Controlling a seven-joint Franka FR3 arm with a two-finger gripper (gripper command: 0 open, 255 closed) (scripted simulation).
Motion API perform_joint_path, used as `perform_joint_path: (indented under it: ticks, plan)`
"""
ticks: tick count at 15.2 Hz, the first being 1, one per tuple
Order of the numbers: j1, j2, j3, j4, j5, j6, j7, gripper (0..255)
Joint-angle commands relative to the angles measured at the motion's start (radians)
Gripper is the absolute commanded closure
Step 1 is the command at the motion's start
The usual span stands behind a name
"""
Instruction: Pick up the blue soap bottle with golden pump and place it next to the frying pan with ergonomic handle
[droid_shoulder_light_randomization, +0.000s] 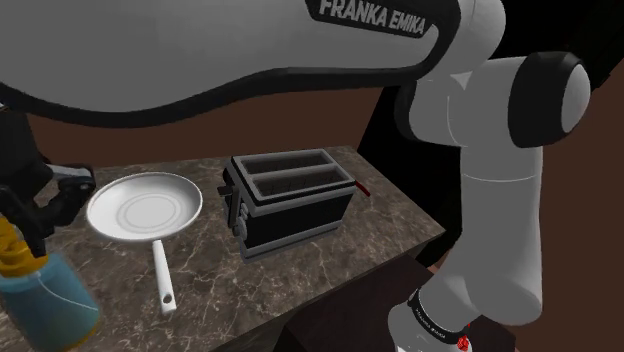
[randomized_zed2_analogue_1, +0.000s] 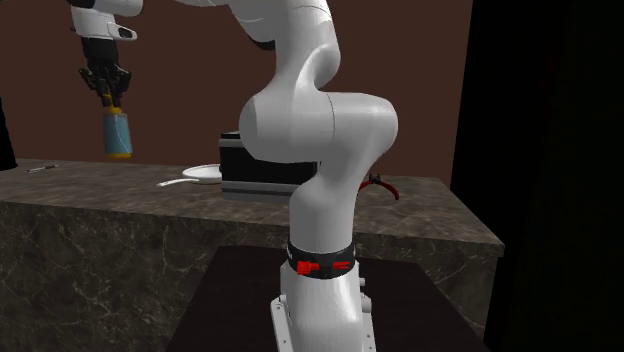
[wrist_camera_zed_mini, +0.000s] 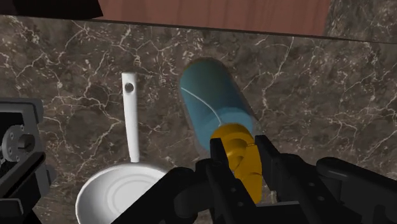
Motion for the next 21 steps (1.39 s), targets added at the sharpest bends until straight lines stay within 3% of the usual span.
perform_joint_path:
  ticks: [1, 3, 11, 21]
  plan:
    - [0.149, 0.1, -0.061, 0.168, -0.065, -0.065, 0.01, 255]
    - [0.279, 0.193, -0.113, 0.348, -0.115, -0.125, -0.008, 255]
    - [0.208, 0.183, -0.103, 0.19, -0.113, -0.011, 0.032, 255]
    - [0.162, 0.198, -0.11, 0.056, -0.132, 0.108, 0.073, 255]
